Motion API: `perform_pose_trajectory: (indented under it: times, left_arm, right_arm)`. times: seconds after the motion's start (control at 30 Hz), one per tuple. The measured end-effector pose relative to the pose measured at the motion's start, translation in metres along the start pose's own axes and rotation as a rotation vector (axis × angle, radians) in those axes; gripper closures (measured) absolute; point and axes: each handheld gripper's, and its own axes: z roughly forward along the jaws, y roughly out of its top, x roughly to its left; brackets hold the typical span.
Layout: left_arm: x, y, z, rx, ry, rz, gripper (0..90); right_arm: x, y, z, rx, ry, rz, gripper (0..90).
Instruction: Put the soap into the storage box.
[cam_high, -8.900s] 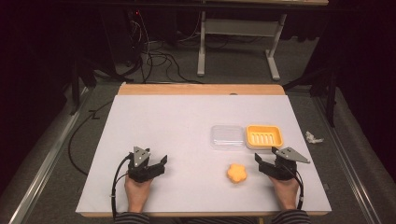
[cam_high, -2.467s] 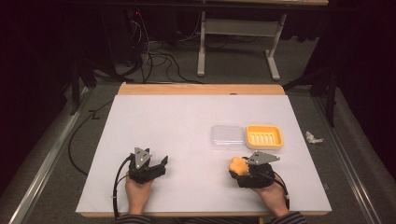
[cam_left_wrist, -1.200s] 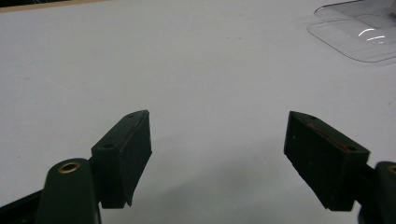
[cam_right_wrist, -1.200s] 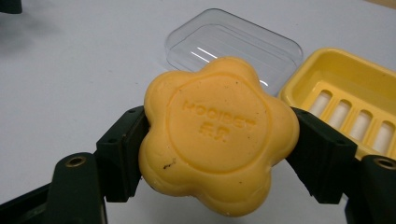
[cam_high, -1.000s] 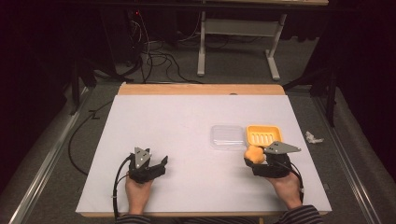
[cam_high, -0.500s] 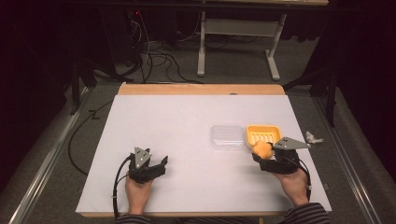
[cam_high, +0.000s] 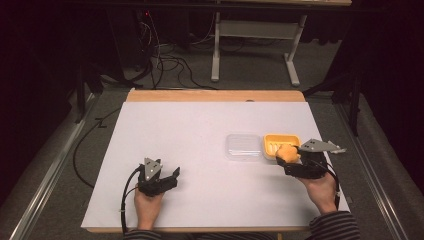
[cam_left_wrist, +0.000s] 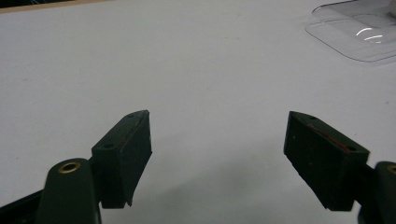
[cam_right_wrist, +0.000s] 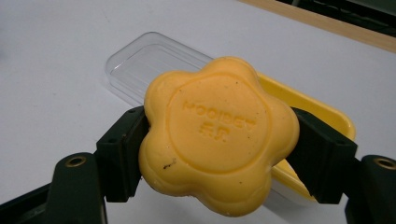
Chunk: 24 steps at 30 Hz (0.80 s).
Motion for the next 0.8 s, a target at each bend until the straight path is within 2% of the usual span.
perform_pose_trajectory:
  times: [0.2, 0.33, 0.47, 0.5, 0.6, 0.8]
  left_arm:
    - [0.000, 0.000, 0.002, 0.013, 0.003, -0.005, 24.1]
    - [-0.001, -0.002, 0.002, 0.031, 0.001, 0.019, 24.6]
    - [0.001, -0.001, 0.003, 0.029, 0.011, 0.004, 24.4]
    - [0.001, 0.000, 0.004, 0.026, 0.019, -0.011, 24.1]
    - [0.001, 0.000, 0.003, 0.024, 0.015, -0.002, 24.1]
    - [0.001, 0.000, 0.002, 0.021, 0.014, 0.000, 24.1]
  right_arm:
    - [-0.006, 0.007, 0.001, -0.008, 0.006, 0.008, 27.9]
    - [-0.012, 0.012, 0.004, -0.007, 0.015, 0.027, 27.9]
    - [-0.017, 0.014, 0.006, -0.011, 0.018, 0.042, 27.9]
    - [-0.020, 0.016, 0.006, -0.005, 0.013, 0.049, 27.9]
    - [-0.023, 0.019, 0.007, -0.003, 0.011, 0.050, 27.9]
    - [-0.033, 0.025, 0.016, 0.037, 0.001, 0.063, 27.9]
